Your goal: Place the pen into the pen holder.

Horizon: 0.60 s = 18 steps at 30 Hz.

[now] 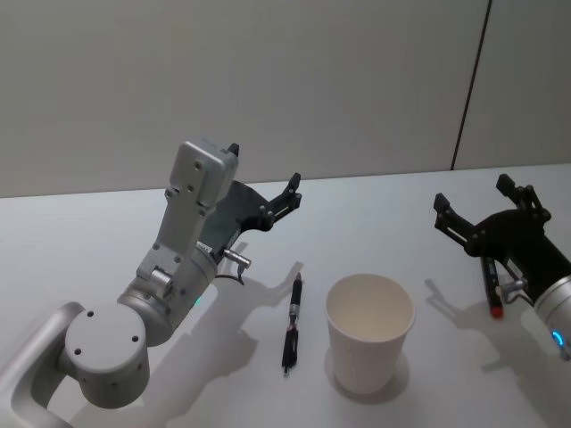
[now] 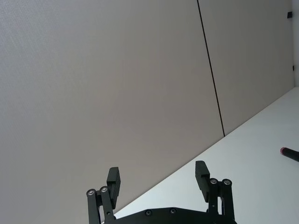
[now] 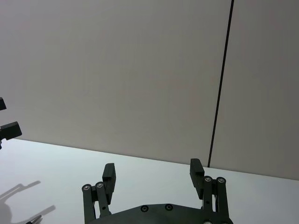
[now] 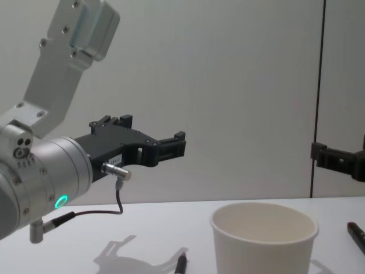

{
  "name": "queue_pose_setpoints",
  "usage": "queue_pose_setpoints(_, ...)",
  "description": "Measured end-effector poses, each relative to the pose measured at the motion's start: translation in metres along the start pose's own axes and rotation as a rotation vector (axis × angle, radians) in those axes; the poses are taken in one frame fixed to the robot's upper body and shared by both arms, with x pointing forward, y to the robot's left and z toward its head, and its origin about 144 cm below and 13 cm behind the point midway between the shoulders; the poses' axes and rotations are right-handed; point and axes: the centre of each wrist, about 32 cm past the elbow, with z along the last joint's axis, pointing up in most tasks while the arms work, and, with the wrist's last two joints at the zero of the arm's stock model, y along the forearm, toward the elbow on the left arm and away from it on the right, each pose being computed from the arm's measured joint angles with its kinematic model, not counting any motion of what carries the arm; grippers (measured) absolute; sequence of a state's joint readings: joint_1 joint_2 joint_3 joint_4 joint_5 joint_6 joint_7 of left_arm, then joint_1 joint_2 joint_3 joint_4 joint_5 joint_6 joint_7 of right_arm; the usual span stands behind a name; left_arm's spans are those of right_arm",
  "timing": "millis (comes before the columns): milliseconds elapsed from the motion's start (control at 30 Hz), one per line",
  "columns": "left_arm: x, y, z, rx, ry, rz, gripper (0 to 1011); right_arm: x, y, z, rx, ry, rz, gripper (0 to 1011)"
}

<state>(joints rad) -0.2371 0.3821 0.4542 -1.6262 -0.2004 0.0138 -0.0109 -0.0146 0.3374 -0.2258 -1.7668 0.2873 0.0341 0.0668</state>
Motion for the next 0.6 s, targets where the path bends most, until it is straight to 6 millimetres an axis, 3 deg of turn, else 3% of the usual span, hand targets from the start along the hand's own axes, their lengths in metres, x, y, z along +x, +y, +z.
queue_pose_setpoints(600, 0.0000, 0.0000, 0.0000, 0.000, 0.000, 0.000, 1001, 0.0014, 0.0012, 0.0013, -0.001, -0.001, 0.004, 1001)
